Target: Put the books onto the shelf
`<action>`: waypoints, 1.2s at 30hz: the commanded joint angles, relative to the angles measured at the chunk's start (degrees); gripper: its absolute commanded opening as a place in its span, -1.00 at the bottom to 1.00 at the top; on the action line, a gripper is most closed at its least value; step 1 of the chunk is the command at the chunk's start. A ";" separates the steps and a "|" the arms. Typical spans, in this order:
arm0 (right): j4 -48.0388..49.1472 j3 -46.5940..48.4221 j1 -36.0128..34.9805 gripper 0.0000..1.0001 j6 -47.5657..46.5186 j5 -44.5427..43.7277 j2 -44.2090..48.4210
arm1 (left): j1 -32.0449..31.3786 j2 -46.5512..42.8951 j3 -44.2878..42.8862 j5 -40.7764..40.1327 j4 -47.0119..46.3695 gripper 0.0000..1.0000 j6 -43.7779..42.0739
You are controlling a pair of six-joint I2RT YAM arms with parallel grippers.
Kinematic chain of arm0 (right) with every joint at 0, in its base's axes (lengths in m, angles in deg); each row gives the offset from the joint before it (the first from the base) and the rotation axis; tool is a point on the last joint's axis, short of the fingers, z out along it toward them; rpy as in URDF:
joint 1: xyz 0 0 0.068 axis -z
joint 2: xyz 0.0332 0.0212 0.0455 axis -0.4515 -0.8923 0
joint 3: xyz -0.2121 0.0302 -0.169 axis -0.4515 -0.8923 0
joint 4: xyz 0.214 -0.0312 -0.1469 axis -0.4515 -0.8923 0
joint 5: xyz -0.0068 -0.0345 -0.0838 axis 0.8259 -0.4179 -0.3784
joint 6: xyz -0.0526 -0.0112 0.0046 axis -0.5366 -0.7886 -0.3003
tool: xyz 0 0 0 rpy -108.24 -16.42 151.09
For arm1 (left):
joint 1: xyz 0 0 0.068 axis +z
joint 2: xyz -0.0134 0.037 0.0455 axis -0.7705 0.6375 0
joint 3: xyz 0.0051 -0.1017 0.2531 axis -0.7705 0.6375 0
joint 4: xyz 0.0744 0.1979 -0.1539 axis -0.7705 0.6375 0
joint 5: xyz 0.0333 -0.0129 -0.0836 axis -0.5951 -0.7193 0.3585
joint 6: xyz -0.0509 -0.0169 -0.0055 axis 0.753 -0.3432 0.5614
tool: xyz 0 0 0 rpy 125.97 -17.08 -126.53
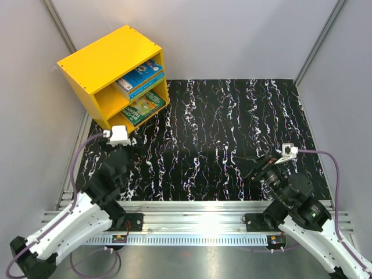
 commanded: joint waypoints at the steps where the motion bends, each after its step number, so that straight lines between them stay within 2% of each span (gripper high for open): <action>1: 5.87 -2.23 -0.30 1.00 -1.55 -1.92 2.07 | 0.13 -7.64 14.18 -3.95 -39.38 0.97 -17.96; 3: 7.63 -3.28 -0.22 0.99 -1.91 -1.31 1.99 | 0.39 -8.10 20.03 -4.29 -50.09 0.97 -23.11; 4: 8.42 -3.55 -0.39 1.00 -1.91 -1.04 1.29 | 0.74 -6.28 24.24 -4.90 -58.49 0.97 -27.22; 7: 11.32 -3.90 -0.39 1.00 -1.38 -0.16 -1.08 | 4.33 1.35 26.03 -9.29 -65.40 0.97 -29.46; 9: 11.85 -2.94 -0.39 0.99 -0.85 1.06 -2.67 | 8.62 4.71 28.31 -12.37 -69.71 0.97 -25.70; 10: 11.94 -2.59 -0.39 1.00 -0.68 1.59 -3.89 | 10.22 7.25 29.19 -12.03 -72.78 0.97 -20.63; 13: 10.98 -1.62 -0.30 0.99 -0.32 3.09 -5.39 | 16.81 12.09 31.05 -9.75 -73.25 0.98 -12.00; 15: 10.19 -1.09 -0.30 1.00 -0.41 3.70 -5.58 | 18.41 15.35 30.79 -10.87 -74.91 0.97 -12.31; 18: 8.60 -0.56 -0.39 1.00 -1.20 3.80 -5.05 | 19.20 24.13 32.53 -11.94 -87.10 0.97 -20.04; 19: 8.17 -0.65 -0.39 1.00 -1.38 3.71 -4.53 | 19.46 29.37 33.32 -12.20 -95.23 0.97 -19.80; 21: 8.60 -1.78 -0.39 1.00 -1.91 3.62 -3.82 | 20.78 35.20 35.08 -11.94 -102.84 0.97 -17.17; 22: 9.47 -2.23 -0.39 1.00 -2.08 3.71 -3.38 | 20.87 42.01 35.09 -11.76 -110.88 0.97 -18.29; 23: 10.09 -2.58 -0.39 1.00 -2.17 4.06 -3.20 | 20.70 43.65 33.26 -12.02 -110.70 0.96 -20.56; 25: 10.62 -2.41 -0.39 0.99 -2.26 5.11 -4.07 | 19.99 43.49 29.75 -7.48 -101.96 0.93 -23.47; 26: 9.84 -2.06 -0.39 1.00 -2.26 5.46 -4.69 | 19.99 43.23 29.38 -3.63 -100.51 0.91 -23.66; 31: 9.82 -0.47 -0.39 1.00 -1.82 5.64 -9.17 | 20.87 41.56 29.03 1.59 -96.13 0.98 -22.88; 33: 11.23 -0.65 -0.30 0.99 -1.99 7.13 -10.32 | 24.28 39.89 30.16 7.72 -94.18 0.97 -20.68; 34: 12.80 -0.74 -0.39 1.00 -1.91 7.57 -11.36 | 26.13 37.71 30.86 15.93 -91.82 0.97 -17.97; 36: 14.22 -0.65 -0.39 0.99 -1.73 9.41 -13.21 | 31.58 38.11 30.35 21.96 -88.47 0.97 -15.23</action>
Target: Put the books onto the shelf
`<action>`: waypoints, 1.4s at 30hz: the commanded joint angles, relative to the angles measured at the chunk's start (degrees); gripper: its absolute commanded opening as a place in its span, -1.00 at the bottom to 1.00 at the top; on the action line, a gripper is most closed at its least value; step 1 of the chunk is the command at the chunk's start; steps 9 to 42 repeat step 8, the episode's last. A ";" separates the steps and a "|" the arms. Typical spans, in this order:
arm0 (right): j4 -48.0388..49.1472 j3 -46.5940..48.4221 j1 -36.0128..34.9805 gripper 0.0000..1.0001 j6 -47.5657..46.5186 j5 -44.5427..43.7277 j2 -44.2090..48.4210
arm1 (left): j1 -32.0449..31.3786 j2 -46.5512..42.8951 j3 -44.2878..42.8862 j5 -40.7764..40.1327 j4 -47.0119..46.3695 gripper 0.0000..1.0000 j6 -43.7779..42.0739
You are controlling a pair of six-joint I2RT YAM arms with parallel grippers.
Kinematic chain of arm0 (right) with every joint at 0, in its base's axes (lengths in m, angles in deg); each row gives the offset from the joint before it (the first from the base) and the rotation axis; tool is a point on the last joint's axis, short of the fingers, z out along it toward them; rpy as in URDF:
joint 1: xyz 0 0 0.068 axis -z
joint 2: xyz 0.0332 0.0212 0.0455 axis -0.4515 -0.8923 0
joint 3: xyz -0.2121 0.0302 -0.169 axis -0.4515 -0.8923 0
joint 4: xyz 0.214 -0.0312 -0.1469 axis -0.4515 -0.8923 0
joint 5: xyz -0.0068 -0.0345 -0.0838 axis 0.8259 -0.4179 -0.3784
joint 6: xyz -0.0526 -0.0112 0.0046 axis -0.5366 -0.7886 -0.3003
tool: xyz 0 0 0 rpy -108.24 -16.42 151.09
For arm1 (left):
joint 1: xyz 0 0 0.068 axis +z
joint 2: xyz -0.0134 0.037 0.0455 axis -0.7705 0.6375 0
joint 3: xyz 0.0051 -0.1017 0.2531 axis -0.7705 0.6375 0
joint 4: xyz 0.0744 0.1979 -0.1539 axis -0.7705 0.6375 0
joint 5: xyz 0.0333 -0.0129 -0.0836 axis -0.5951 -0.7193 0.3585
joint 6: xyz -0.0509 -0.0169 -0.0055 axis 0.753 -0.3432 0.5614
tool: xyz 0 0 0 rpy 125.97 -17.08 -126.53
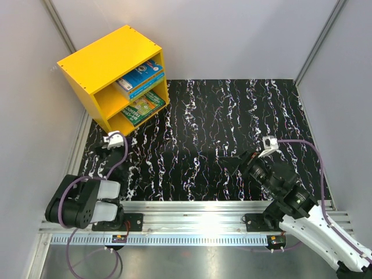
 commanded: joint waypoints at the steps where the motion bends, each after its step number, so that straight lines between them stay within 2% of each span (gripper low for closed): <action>1: 5.94 2.34 -0.39 1.00 -0.40 3.36 -2.75 | 5.78 1.07 -1.04 14.64 -5.31 0.97 5.96; 2: 6.38 2.96 -0.39 1.00 -0.05 4.33 -3.36 | 5.87 2.66 -1.74 13.69 -6.80 0.97 5.09; 3: 6.47 3.22 -0.39 1.00 0.30 4.68 -4.85 | 6.22 -0.20 -3.40 14.12 1.45 0.97 6.47; 4: 6.82 3.57 -0.30 1.00 0.31 4.86 -5.73 | 7.18 -0.40 -4.03 16.90 2.93 0.97 8.75; 5: 6.83 4.27 -0.39 1.00 -0.13 6.34 -6.61 | 8.06 0.73 -4.21 16.76 1.20 0.97 8.07; 7: 5.26 5.50 -0.30 0.99 -1.79 6.79 -8.99 | 8.16 0.05 -5.17 17.02 4.50 0.97 8.93; 42: 4.37 6.73 -0.39 1.00 -2.50 6.62 -9.43 | 8.51 0.21 -5.00 16.93 4.00 0.97 8.95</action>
